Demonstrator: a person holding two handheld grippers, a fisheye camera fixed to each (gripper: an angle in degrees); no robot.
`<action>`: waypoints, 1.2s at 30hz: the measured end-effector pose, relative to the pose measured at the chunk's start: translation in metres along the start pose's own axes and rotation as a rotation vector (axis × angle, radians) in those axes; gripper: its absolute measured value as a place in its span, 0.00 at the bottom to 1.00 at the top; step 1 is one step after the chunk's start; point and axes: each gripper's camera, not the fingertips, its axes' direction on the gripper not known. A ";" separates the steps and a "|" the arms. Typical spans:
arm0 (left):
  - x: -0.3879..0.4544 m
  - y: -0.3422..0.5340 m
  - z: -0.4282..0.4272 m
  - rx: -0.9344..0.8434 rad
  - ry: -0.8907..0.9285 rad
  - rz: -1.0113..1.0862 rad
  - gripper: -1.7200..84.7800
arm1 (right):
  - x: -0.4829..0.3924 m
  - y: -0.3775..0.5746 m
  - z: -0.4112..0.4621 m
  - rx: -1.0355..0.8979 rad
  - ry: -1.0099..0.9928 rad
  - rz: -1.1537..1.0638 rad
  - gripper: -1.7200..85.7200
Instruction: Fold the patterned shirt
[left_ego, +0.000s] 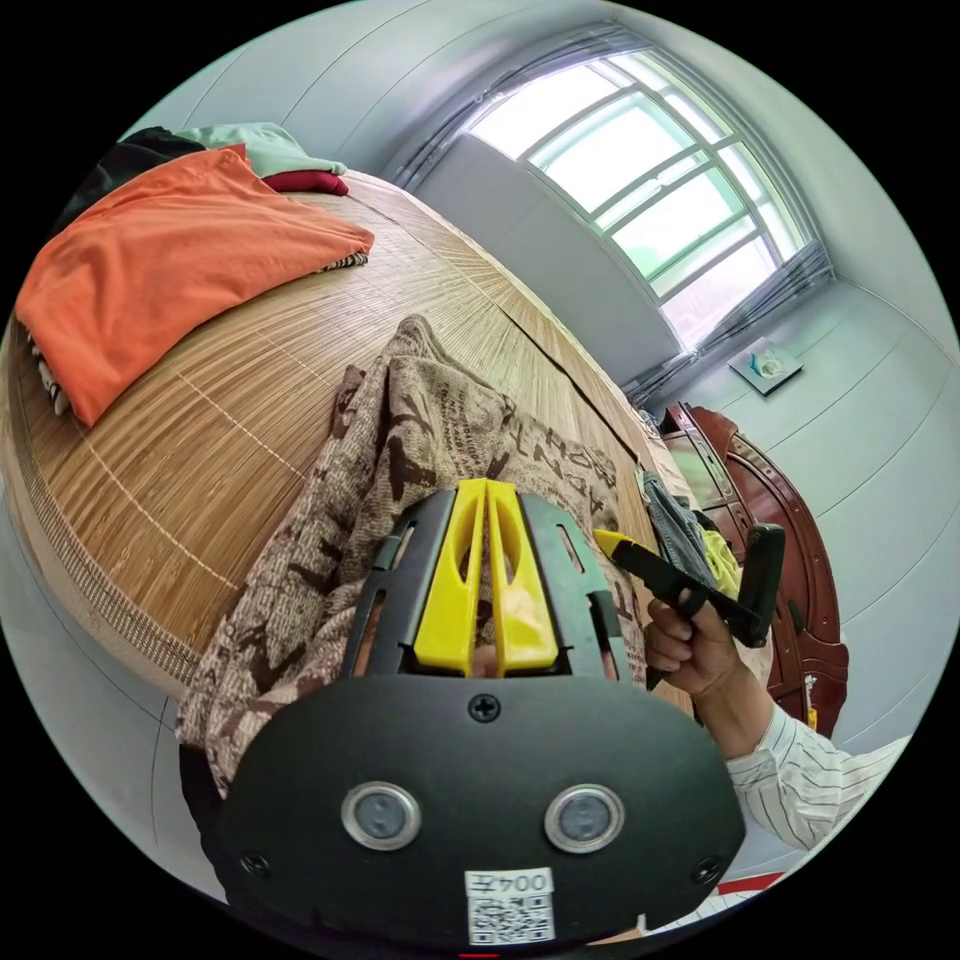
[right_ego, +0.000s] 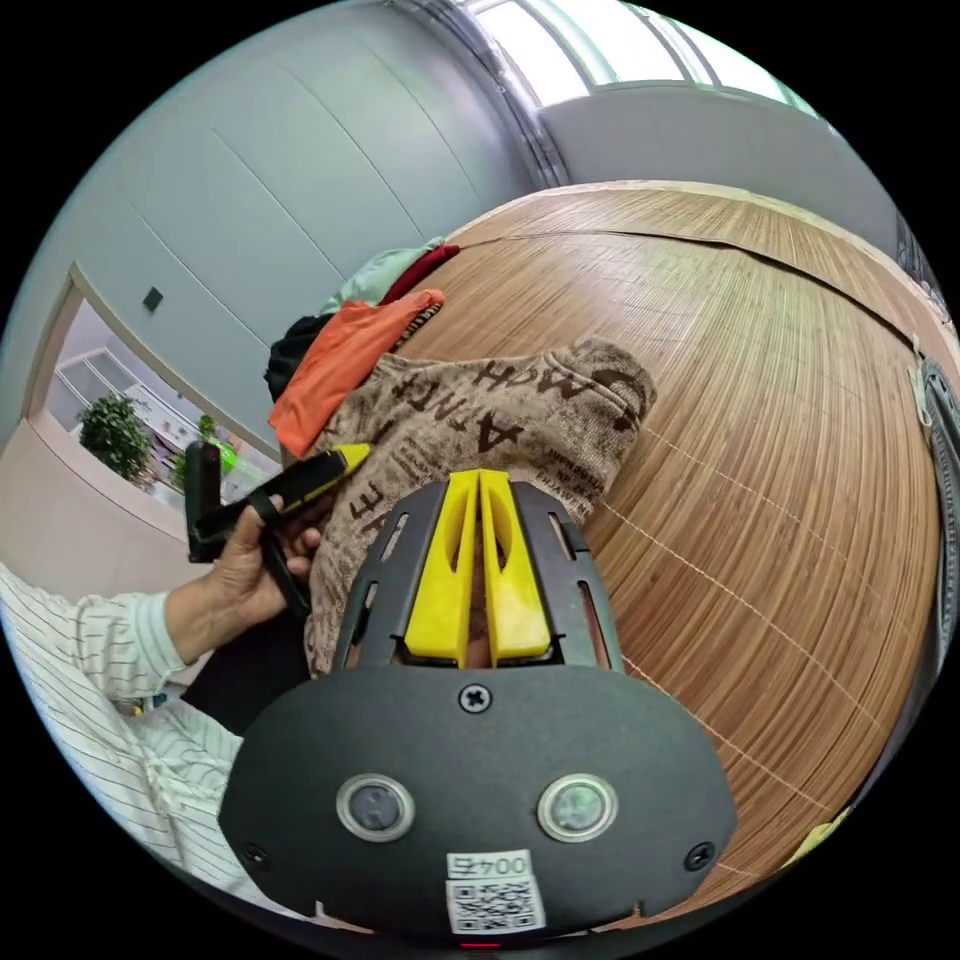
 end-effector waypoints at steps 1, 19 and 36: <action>0.000 0.001 0.001 0.001 -0.001 0.001 0.02 | 0.010 -0.005 -0.004 0.050 -0.051 0.027 0.01; -0.014 0.004 0.003 -0.013 0.022 -0.022 0.02 | 0.081 0.055 0.058 0.070 -0.391 0.348 0.02; -0.128 -0.019 -0.129 -0.120 0.382 -0.128 0.13 | 0.108 0.192 0.097 0.219 -0.409 0.554 0.16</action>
